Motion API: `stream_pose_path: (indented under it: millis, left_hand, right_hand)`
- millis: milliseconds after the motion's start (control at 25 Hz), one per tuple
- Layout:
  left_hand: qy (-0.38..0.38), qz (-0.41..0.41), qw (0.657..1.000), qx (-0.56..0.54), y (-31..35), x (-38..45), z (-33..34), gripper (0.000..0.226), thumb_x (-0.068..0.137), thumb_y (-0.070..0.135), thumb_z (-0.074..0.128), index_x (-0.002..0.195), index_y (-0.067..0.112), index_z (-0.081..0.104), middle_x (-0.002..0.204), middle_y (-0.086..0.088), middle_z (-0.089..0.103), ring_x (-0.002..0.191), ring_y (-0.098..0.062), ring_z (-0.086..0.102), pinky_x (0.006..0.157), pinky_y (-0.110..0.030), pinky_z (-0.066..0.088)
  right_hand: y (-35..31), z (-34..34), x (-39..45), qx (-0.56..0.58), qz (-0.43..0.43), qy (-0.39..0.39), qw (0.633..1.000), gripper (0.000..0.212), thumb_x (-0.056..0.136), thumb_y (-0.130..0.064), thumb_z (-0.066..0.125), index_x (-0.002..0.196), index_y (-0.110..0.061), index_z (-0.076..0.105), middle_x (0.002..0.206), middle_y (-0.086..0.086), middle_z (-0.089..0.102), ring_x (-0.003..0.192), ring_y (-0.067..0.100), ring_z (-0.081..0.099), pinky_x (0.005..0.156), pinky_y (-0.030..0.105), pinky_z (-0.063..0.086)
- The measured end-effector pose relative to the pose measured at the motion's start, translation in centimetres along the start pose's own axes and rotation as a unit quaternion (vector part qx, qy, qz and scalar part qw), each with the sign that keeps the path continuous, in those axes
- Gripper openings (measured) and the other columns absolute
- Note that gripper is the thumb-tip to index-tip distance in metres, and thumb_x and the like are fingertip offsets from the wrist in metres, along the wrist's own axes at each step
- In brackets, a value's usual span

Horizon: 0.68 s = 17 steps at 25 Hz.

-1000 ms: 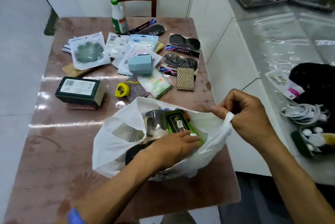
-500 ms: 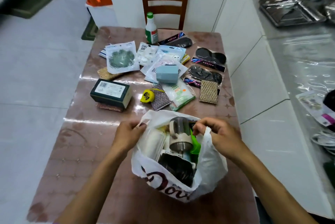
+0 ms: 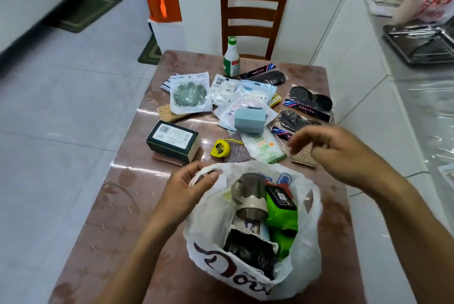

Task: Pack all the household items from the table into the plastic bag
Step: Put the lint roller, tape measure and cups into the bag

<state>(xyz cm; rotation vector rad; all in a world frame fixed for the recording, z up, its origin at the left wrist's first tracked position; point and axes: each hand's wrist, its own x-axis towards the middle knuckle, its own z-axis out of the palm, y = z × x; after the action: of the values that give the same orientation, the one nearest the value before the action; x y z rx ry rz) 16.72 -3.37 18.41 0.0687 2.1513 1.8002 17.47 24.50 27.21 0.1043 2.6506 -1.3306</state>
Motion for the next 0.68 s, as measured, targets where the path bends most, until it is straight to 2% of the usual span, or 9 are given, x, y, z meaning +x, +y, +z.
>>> stream_pose_path:
  millis: [40, 80, 120, 160, 240, 320, 440, 520, 680]
  left_hand:
    - [0.008, -0.004, 1.000, 0.014, -0.5, -0.1, 0.0, 0.011, 0.090, 0.018, 0.066, 0.089, 0.009, 0.071, 0.062, 0.010, 0.064, 0.053, 0.001, 0.053, 0.051, -0.012, 0.041]
    - [0.018, -0.014, 0.999, 0.029, -1.1, -0.1, 0.2, 0.016, 0.091, 0.022, 0.065, 0.088, 0.008, 0.071, 0.059, 0.009, 0.060, 0.051, 0.000, 0.051, 0.051, -0.014, 0.040]
    - [0.030, -0.027, 0.999, 0.036, -1.6, 0.0, 0.4, 0.021, 0.092, 0.025, 0.063, 0.086, 0.007, 0.070, 0.054, 0.008, 0.055, 0.048, -0.002, 0.047, 0.049, -0.016, 0.038]
    - [0.041, -0.037, 0.998, 0.031, -2.1, 0.1, 0.5, 0.024, 0.094, 0.026, 0.059, 0.084, 0.007, 0.070, 0.049, 0.007, 0.049, 0.044, -0.003, 0.042, 0.046, -0.016, 0.036]
    - [0.050, -0.045, 0.998, 0.017, -3.1, 0.5, 0.4, 0.030, 0.098, 0.028, 0.051, 0.083, 0.010, 0.069, 0.045, 0.005, 0.042, 0.042, -0.005, 0.038, 0.045, -0.015, 0.033]
    - [0.049, -0.038, 0.998, 0.012, -3.8, 1.0, 0.0, 0.033, 0.097, 0.033, 0.047, 0.083, 0.012, 0.068, 0.047, 0.000, 0.043, 0.043, -0.007, 0.039, 0.046, -0.015, 0.034]
    - [0.058, -0.033, 0.998, 0.004, -4.4, 1.0, -0.5, 0.038, 0.090, 0.043, 0.047, 0.081, 0.013, 0.068, 0.049, -0.006, 0.047, 0.044, -0.008, 0.041, 0.047, -0.015, 0.035]
    - [0.051, -0.030, 0.998, -0.001, -4.5, 0.8, -0.4, 0.038, 0.091, 0.044, 0.046, 0.081, 0.014, 0.068, 0.050, -0.006, 0.048, 0.045, -0.008, 0.042, 0.048, -0.015, 0.036]
    - [0.034, -0.034, 0.998, -0.027, -3.8, 1.0, -0.2, 0.037, 0.092, 0.044, 0.046, 0.085, 0.016, 0.069, 0.051, -0.004, 0.049, 0.046, -0.008, 0.041, 0.046, -0.016, 0.035]
  right_hand:
    - [-0.2, 1.5, 3.2, -0.029, -0.016, 0.037, 0.999, 0.035, 0.081, -0.002, 0.049, 0.098, -0.025, 0.070, 0.088, -0.008, 0.072, 0.080, 0.009, 0.063, 0.070, 0.029, 0.048]
    - [0.0, 3.9, 6.6, -0.087, -0.035, 0.037, 0.995, 0.030, 0.083, -0.005, 0.052, 0.102, -0.022, 0.068, 0.090, -0.004, 0.072, 0.079, 0.014, 0.062, 0.071, 0.031, 0.049]
    - [0.6, 6.9, 10.1, -0.154, -0.049, -0.011, 0.987, 0.029, 0.084, -0.010, 0.055, 0.109, -0.021, 0.065, 0.097, -0.001, 0.071, 0.085, 0.018, 0.062, 0.075, 0.033, 0.050]
    - [1.8, 10.0, 13.0, -0.227, -0.057, -0.091, 0.968, 0.033, 0.085, -0.016, 0.057, 0.117, -0.023, 0.060, 0.108, 0.002, 0.069, 0.096, 0.023, 0.062, 0.079, 0.035, 0.050]
    - [5.0, 15.1, 17.6, -0.374, -0.067, -0.215, 0.900, 0.048, 0.082, -0.025, 0.060, 0.128, -0.026, 0.050, 0.125, 0.003, 0.061, 0.111, 0.029, 0.060, 0.084, 0.038, 0.052]
    - [8.5, 18.0, 20.3, -0.458, -0.074, -0.238, 0.853, 0.062, 0.078, -0.031, 0.061, 0.136, -0.027, 0.043, 0.132, 0.003, 0.054, 0.116, 0.031, 0.058, 0.085, 0.037, 0.051]
    - [11.1, 20.9, 22.5, -0.492, -0.098, -0.214, 0.838, 0.063, 0.078, -0.028, 0.065, 0.136, -0.028, 0.042, 0.130, 0.005, 0.052, 0.116, 0.034, 0.054, 0.087, 0.041, 0.045]
    - [11.5, 21.7, 22.8, -0.480, -0.103, -0.179, 0.853, 0.052, 0.079, -0.030, 0.064, 0.129, -0.025, 0.048, 0.125, 0.009, 0.054, 0.113, 0.035, 0.055, 0.085, 0.043, 0.048]
    - [8.5, 17.1, 19.4, -0.292, -0.040, -0.048, 0.954, 0.030, 0.082, -0.038, 0.061, 0.103, -0.016, 0.057, 0.097, 0.012, 0.066, 0.087, 0.033, 0.063, 0.063, 0.036, 0.042]
